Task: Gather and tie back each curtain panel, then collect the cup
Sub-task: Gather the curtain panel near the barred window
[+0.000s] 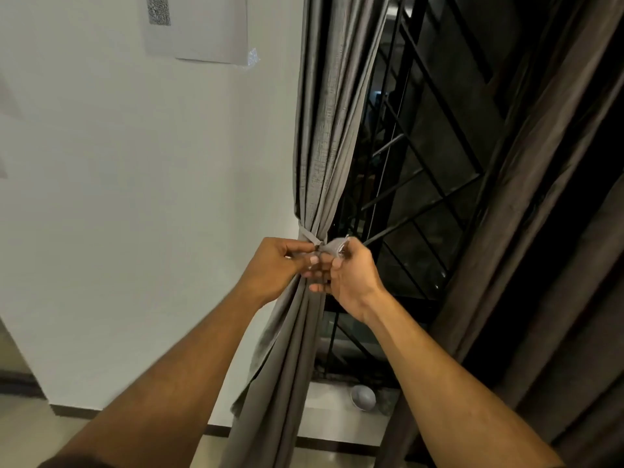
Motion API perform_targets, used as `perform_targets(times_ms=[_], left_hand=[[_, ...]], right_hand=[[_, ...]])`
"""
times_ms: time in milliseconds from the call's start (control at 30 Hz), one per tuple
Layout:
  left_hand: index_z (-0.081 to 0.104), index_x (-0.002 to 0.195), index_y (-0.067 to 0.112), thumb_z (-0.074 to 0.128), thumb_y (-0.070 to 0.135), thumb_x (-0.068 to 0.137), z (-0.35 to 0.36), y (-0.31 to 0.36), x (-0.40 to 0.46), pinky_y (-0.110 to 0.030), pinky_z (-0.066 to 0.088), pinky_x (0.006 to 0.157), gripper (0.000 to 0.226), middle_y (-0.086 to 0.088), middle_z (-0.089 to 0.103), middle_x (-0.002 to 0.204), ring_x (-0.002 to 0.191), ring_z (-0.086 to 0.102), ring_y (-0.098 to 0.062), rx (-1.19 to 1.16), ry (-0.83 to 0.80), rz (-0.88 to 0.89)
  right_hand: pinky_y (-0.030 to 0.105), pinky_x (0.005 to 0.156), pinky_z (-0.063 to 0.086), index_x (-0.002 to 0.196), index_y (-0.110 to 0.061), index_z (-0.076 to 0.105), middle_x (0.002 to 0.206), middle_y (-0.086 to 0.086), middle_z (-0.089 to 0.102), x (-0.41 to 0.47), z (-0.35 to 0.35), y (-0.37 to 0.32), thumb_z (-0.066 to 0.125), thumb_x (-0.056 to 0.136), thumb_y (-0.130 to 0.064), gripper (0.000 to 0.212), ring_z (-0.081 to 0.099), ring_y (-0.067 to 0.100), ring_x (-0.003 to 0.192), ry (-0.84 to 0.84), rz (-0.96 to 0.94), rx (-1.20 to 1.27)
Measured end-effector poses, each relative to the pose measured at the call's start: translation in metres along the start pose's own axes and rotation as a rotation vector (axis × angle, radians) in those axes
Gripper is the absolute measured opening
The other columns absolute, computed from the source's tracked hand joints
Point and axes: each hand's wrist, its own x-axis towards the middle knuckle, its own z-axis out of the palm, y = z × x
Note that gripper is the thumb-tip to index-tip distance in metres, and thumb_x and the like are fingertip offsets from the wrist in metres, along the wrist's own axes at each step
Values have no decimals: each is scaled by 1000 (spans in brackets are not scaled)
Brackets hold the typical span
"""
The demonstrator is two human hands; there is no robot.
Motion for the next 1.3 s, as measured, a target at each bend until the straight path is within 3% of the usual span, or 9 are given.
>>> perform_targets(times_ms=[67, 200, 400, 567, 667, 800, 967, 1200, 1300], left_hand=[[80, 112, 19, 73, 8, 92, -2, 2, 0, -5, 48, 81, 23, 15, 79, 97, 101, 71, -2, 105, -22, 19], [81, 110, 18, 67, 8, 97, -11, 6, 2, -16, 52, 87, 22, 5, 80, 101, 93, 71, -3, 333, -19, 45], [79, 112, 16, 64, 9, 98, -12, 9, 5, 3, 40, 66, 21, 6, 73, 101, 76, 58, 3, 561, 121, 113], [77, 101, 10, 69, 12, 96, 4, -5, -15, -21, 57, 55, 9, 0, 73, 78, 58, 69, -12, 222, 302, -58], [75, 87, 2, 60, 0, 95, -2, -2, -14, -20, 50, 48, 17, -7, 71, 64, 50, 62, -11, 15, 225, -196], [61, 78, 5, 39, 1, 96, -1, 10, -8, -22, 46, 45, 28, -7, 64, 61, 53, 61, -16, -91, 242, -315], [58, 69, 12, 46, 23, 91, 8, 12, -1, -26, 41, 44, 27, -5, 57, 52, 43, 50, -15, -435, 298, -389], [63, 61, 9, 61, 18, 92, -12, 15, 8, -29, 39, 49, 32, -5, 58, 51, 51, 52, -19, -66, 126, -377], [74, 78, -5, 74, 13, 86, -28, 18, 9, -28, 46, 50, 20, -14, 69, 67, 59, 60, -19, 75, 52, -372]], right_hand=[[41, 76, 52, 79, -15, 79, 83, 14, 69, 2, 2, -5, 31, 106, -52, 66, 70, 26, 81, -10, 31, -60], [41, 82, 61, 114, -4, 72, 100, 17, 79, 4, 2, -16, 52, 107, -33, 37, 78, 29, 92, -55, 100, -354], [30, 60, 58, 113, -3, 63, 89, 15, 79, -4, 5, -36, 62, 103, -20, 20, 78, 30, 84, 115, -55, -566], [34, 66, 57, 104, -5, 68, 84, 7, 78, -8, 10, -24, 74, 95, -22, 20, 76, 23, 80, 153, -134, -534], [30, 75, 55, 96, -8, 78, 84, 1, 74, -8, 8, -14, 76, 92, -19, 12, 66, 10, 77, 65, -155, -664], [28, 81, 55, 94, -11, 82, 89, 5, 78, -9, 13, 1, 72, 95, -17, 12, 71, 15, 85, 41, -178, -792], [32, 65, 55, 96, -5, 75, 80, 9, 73, -1, 21, 7, 64, 100, -14, 15, 66, 15, 67, 172, -154, -714], [30, 65, 61, 99, 5, 75, 89, 21, 78, 0, 28, -6, 66, 94, -4, 14, 74, 24, 72, 234, -21, -271], [33, 67, 59, 99, -1, 76, 90, 16, 79, 0, 34, -11, 70, 89, -15, 18, 72, 21, 72, 295, 39, -73]])
